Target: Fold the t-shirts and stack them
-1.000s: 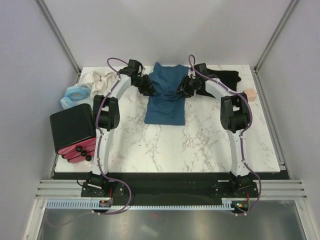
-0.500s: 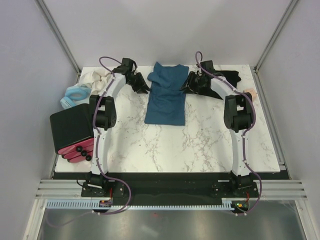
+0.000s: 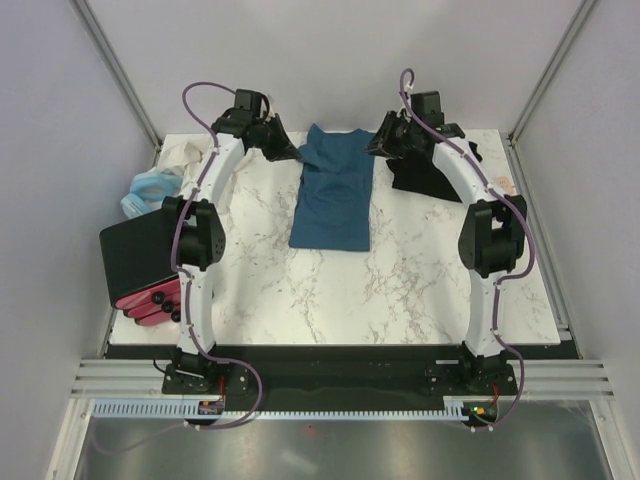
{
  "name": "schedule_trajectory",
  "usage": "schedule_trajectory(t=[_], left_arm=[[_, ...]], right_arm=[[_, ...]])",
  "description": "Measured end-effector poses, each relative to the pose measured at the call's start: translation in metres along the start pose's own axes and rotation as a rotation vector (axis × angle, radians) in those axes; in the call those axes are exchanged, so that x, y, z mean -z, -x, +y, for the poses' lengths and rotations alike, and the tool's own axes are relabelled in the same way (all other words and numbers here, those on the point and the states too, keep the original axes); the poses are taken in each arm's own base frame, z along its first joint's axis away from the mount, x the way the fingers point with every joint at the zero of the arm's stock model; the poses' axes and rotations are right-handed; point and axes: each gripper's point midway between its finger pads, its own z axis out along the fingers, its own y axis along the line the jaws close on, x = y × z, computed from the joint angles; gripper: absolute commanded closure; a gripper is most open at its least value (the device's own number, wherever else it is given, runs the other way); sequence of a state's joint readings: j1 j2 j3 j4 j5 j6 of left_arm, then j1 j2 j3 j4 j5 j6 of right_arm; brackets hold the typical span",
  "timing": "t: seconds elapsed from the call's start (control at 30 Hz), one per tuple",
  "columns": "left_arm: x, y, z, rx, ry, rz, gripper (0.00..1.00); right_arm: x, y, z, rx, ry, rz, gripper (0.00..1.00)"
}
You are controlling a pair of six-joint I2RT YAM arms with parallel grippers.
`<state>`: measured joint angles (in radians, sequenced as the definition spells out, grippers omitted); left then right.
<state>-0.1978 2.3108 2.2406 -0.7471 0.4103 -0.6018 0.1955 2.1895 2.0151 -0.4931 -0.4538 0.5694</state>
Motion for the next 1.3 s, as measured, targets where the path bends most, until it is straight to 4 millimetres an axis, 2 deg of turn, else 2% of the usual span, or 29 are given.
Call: schedule_trajectory(t=[0.03,0.07,0.17,0.23,0.33,0.4,0.47,0.53,0.7,0.87,1.0,1.3], left_arm=[[0.004,-0.002,-0.011,-0.016,-0.023,0.0,0.98],[0.004,-0.005,-0.019,-0.029,-0.038,0.004,0.98],[-0.005,-0.028,-0.035,-0.08,-0.07,0.048,0.98],[-0.016,-0.053,-0.037,-0.105,-0.06,0.102,0.98],[-0.032,-0.085,-0.033,-0.136,-0.032,0.168,0.98],[-0.04,-0.103,-0.03,-0.161,-0.008,0.201,0.98],[-0.045,-0.112,-0.027,-0.18,0.011,0.214,0.98],[-0.05,-0.115,-0.021,-0.194,0.027,0.219,0.98],[-0.063,-0.122,0.013,-0.193,0.123,0.231,0.98],[-0.08,-0.135,0.048,-0.183,0.212,0.268,0.98],[-0.082,-0.135,0.052,-0.183,0.227,0.265,0.98],[-0.08,-0.132,0.056,-0.192,0.255,0.244,0.98]], right_arm=[[0.004,0.001,0.012,0.023,0.01,-0.011,0.96],[0.006,-0.002,0.02,0.047,0.018,-0.01,1.0],[-0.002,-0.024,0.044,0.108,0.031,0.015,1.0],[-0.015,-0.055,0.05,0.151,0.008,0.065,1.0],[-0.034,-0.104,0.042,0.201,-0.07,0.161,1.0],[-0.045,-0.128,0.032,0.228,-0.121,0.206,1.0],[-0.05,-0.141,0.015,0.241,-0.181,0.24,1.0],[-0.053,-0.147,-0.004,0.251,-0.246,0.257,1.0],[-0.053,-0.146,-0.041,0.268,-0.379,0.253,1.0],[-0.053,-0.144,-0.062,0.286,-0.455,0.243,1.0],[-0.056,-0.146,-0.073,0.298,-0.494,0.249,1.0],[-0.055,-0.146,-0.078,0.315,-0.513,0.229,1.0]])
